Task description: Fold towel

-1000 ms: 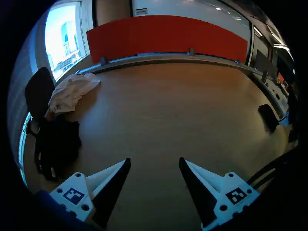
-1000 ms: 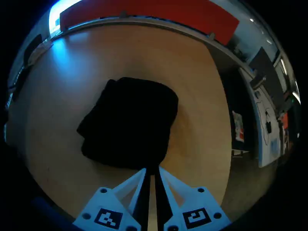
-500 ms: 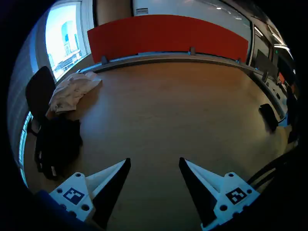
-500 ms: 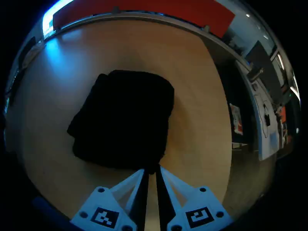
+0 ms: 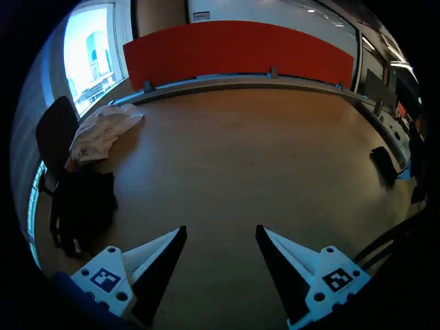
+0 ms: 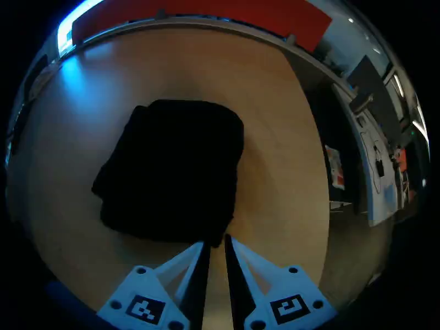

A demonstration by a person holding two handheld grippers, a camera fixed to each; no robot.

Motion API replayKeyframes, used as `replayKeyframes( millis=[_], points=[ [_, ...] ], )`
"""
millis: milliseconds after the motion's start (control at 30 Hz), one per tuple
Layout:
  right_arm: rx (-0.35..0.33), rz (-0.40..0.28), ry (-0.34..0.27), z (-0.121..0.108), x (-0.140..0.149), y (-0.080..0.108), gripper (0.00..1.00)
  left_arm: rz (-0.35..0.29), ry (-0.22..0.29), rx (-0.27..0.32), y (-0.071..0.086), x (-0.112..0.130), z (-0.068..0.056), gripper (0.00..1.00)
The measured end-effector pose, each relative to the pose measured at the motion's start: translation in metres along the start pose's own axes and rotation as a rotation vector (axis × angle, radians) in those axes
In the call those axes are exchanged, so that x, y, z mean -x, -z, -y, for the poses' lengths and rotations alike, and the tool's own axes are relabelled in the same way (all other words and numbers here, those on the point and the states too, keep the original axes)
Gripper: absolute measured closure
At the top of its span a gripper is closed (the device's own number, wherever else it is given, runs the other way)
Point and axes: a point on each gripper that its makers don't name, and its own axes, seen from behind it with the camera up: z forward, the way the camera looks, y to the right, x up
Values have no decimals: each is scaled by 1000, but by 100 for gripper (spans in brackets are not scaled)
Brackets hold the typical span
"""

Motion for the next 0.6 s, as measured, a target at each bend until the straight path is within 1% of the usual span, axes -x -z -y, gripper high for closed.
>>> replayKeyframes(
  millis=[200,267,333,467,600],
  points=[
    [7,-11,-5,-2,0,4,70,-1,1,1,0,-2,0,7],
    [11,-15,-5,-2,0,5,63,-2,0,2,-1,-2,0,7],
    [20,-18,-3,-4,0,7,51,-2,-1,3,-1,-3,0,7],
    [38,-23,1,-8,1,9,33,-4,-2,5,-1,-4,0,7],
    [53,-23,-6,-12,2,10,33,-4,-3,8,-2,-5,-1,7]
  ],
)
